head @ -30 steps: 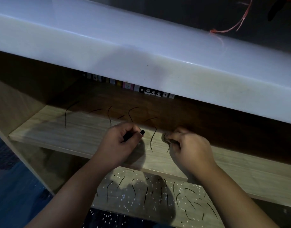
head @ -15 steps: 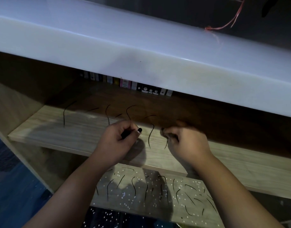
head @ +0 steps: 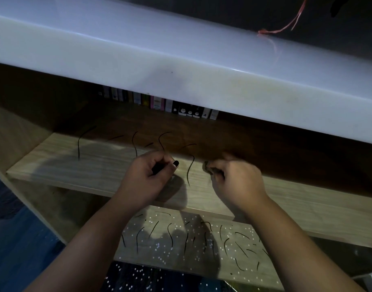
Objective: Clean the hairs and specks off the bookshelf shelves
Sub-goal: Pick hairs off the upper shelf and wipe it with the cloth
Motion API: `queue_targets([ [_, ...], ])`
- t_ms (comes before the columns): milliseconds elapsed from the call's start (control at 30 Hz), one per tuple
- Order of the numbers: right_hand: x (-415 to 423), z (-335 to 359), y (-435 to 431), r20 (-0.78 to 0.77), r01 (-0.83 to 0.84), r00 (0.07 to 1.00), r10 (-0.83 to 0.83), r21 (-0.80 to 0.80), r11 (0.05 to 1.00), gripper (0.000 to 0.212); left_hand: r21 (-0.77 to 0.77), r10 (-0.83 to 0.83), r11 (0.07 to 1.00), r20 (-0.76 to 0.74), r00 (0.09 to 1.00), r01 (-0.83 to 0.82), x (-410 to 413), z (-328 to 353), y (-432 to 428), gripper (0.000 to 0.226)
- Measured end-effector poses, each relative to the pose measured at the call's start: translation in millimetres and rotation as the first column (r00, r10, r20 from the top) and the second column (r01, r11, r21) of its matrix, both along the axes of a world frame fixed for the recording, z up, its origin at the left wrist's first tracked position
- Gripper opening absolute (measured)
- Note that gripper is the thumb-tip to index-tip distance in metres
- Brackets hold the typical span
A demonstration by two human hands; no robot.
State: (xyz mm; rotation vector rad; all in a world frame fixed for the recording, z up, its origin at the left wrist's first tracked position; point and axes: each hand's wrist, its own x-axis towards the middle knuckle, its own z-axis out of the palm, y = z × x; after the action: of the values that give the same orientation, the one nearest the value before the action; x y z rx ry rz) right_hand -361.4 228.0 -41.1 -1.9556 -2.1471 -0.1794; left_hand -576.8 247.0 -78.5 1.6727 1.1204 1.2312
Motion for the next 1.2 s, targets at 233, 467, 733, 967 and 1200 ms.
queue_targets([
  [233, 4, 0, 4, -0.004, -0.009, 1.000, 0.009, -0.045, 0.999, 0.031, -0.013, 0.002, 1.000, 0.032, 0.999, -0.002, -2, -3, 2, 0.008],
  [467, 5, -4, -45, 0.091, -0.178, 0.981, 0.174, 0.036, 0.983, 0.029, -0.008, 0.005, 1.000, 0.001, 1.000, -0.005, -1, 0, 1, 0.016],
  [733, 2, -5, 23, -0.002, -0.037, 0.999, 0.037, 0.016, 0.999, 0.029, -0.025, 0.025, 0.999, 0.017, 1.000, -0.024, -2, 1, -1, 0.012],
  [967, 2, -1, 85, -0.066, 0.057, 0.996, -0.065, -0.122, 0.991, 0.035, -0.001, 0.017, 1.000, 0.005, 1.000, -0.017, -4, 1, -2, 0.007],
  [1200, -4, -3, 4, -0.008, -0.016, 1.000, 0.016, -0.013, 1.000, 0.030, -0.058, 0.024, 0.998, 0.062, 0.998, -0.020, -2, 3, -5, 0.015],
])
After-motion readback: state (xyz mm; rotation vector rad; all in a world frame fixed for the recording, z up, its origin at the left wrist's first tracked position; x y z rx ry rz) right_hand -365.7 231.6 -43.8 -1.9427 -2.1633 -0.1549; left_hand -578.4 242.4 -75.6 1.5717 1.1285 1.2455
